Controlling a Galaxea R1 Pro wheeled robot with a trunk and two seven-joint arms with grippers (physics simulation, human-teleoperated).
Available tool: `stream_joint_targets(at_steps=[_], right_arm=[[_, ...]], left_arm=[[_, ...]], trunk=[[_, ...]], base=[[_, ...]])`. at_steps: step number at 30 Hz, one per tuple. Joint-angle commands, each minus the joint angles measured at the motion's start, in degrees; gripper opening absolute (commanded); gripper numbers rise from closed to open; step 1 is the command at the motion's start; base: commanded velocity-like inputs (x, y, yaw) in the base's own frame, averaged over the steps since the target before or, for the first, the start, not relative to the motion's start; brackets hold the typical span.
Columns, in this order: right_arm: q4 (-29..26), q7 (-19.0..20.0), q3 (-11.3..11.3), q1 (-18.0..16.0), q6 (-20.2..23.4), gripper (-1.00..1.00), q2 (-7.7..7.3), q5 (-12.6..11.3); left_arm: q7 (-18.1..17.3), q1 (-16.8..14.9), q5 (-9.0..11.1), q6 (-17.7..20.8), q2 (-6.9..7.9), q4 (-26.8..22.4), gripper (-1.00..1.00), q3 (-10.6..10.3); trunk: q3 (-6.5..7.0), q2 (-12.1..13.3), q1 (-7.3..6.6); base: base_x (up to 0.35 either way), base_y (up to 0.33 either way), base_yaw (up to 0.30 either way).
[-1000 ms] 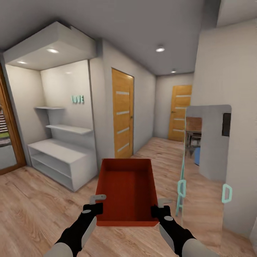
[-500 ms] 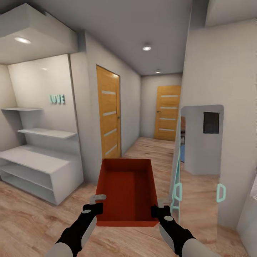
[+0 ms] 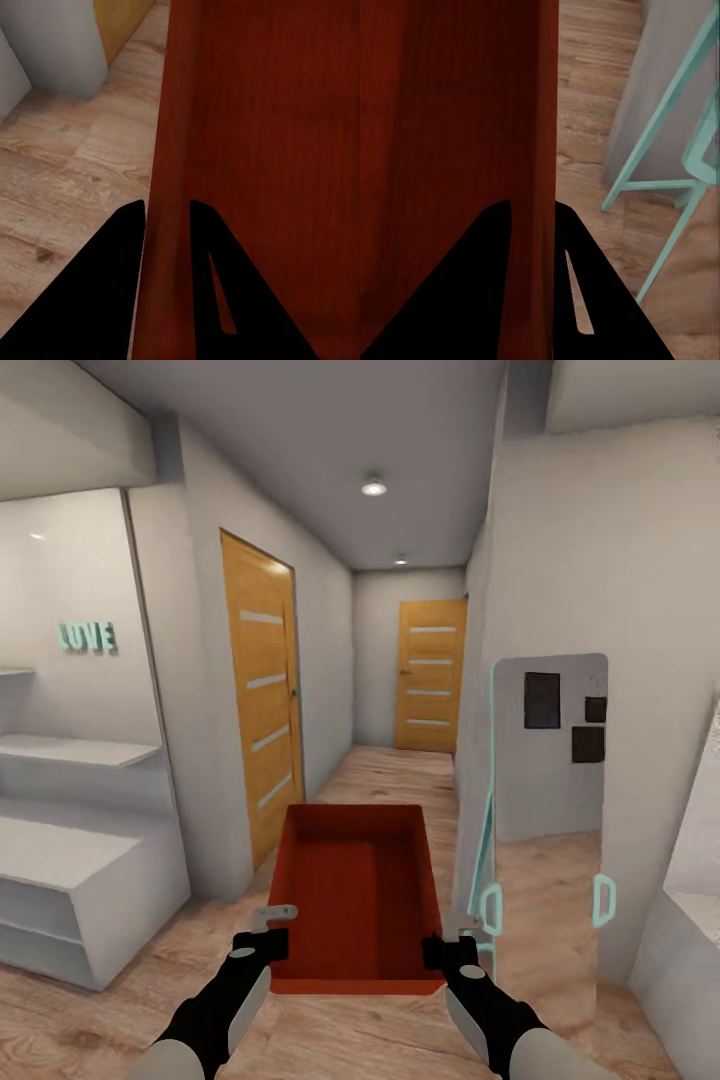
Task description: Move the two storage containers from the living room to the garage. In the garage, place one container on the floor and stack the other container on top of it (either order is fine).
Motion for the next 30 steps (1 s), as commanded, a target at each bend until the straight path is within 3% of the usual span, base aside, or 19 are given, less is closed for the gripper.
stream_joint_targets(at_steps=[1,30], right_arm=[[-0.7,-0.2,-0.4,-0.1,-0.1,-1.00,0.00,-0.2],[-0.7,-0.2,-0.4,-0.1,-0.2,-1.00,0.00,-0.2]], left_arm=[[1.4,0.0,-0.1,0.5,3.71,-0.1,-1.00,4.0],[1.4,0.0,-0.1,0.5,3.71,-0.1,-1.00,4.0]], trunk=[[-0.09,-0.1,0.04],[-0.09,-0.1,0.04]], base=[[0.294,0.232,-0.287],[0.294,0.232,-0.027]])
